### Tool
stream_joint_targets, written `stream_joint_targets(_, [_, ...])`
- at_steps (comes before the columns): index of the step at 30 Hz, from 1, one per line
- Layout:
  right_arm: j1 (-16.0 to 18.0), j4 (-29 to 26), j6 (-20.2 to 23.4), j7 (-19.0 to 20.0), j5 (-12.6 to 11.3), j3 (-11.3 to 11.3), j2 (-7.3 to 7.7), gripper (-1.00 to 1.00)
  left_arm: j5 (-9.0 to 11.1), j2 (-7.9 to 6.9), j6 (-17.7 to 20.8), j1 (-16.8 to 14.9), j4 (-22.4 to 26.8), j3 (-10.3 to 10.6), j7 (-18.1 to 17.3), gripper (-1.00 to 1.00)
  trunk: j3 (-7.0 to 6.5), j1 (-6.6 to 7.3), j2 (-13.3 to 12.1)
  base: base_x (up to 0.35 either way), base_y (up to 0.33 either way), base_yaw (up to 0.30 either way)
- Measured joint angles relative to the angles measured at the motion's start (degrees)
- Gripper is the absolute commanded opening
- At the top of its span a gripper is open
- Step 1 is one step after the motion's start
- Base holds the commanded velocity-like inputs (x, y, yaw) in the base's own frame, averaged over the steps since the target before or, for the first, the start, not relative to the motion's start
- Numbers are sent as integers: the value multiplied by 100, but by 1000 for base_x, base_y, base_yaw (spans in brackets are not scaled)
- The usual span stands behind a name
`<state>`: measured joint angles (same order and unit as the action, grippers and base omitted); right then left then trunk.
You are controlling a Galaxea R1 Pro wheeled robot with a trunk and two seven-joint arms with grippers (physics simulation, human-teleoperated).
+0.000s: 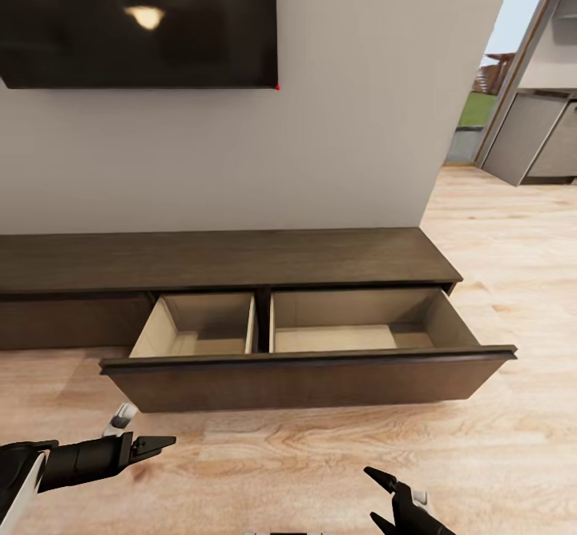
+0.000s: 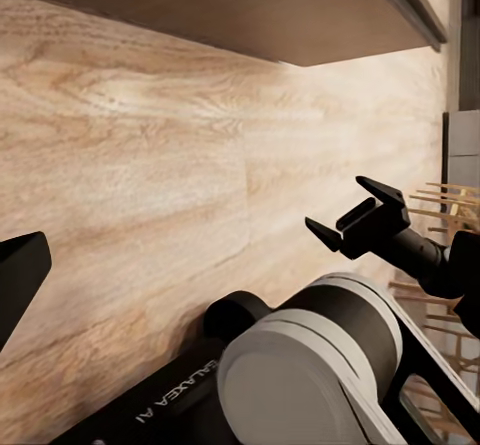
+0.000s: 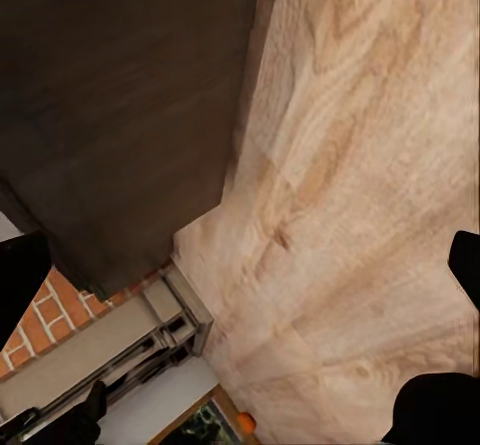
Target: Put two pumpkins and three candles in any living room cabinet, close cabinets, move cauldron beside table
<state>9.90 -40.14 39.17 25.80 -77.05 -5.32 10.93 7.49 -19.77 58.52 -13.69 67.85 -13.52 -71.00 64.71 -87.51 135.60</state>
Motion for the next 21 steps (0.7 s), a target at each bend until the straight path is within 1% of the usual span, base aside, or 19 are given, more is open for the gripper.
stream_joint_targets(3, [0,1,-68,0,32,9,1,100,0,0,-4,0,0,2,0,100,-54,66,-120,0,0,0])
stream_joint_targets(5, [0,-3,-180,7,146,13,4,100,0,0,-12,0,0,6,0,100,-90,110,-201,0,0,0])
stream_joint_targets(7, [0,0,-258,9,313,38,0,100,0,0,-15,0,0,6,0,100,-126,154,-281,0,0,0])
stream_joint_targets(9, [0,2,-341,19,375,96,-12,100,-1,0,-17,0,0,3,0,100,-162,198,-361,0,0,0])
stream_joint_targets(11, [0,3,-649,37,433,191,-36,100,-6,0,-18,0,0,1,1,100,-198,242,-441,0,0,0])
stream_joint_targets(14, [0,4,-1091,29,471,230,-58,100,-8,0,-21,0,0,3,23,100,-251,308,-562,0,0,0])
stream_joint_targets(15, [1,4,-1309,11,484,243,-52,100,-8,0,-18,0,0,2,97,100,-269,330,-602,0,0,0])
stream_joint_targets(16, [1,4,-1361,1,488,250,-49,100,-7,0,-17,0,0,2,138,100,-287,351,-642,0,0,0])
stream_joint_targets(18, [1,5,-1462,-116,493,271,-29,100,-5,-3,-14,0,0,0,365,100,-323,395,-722,0,0,0])
stream_joint_targets(21, [1,-1,-1494,-672,475,277,-26,100,-5,-4,-14,0,0,-6,833,100,-377,461,-842,0,0,0])
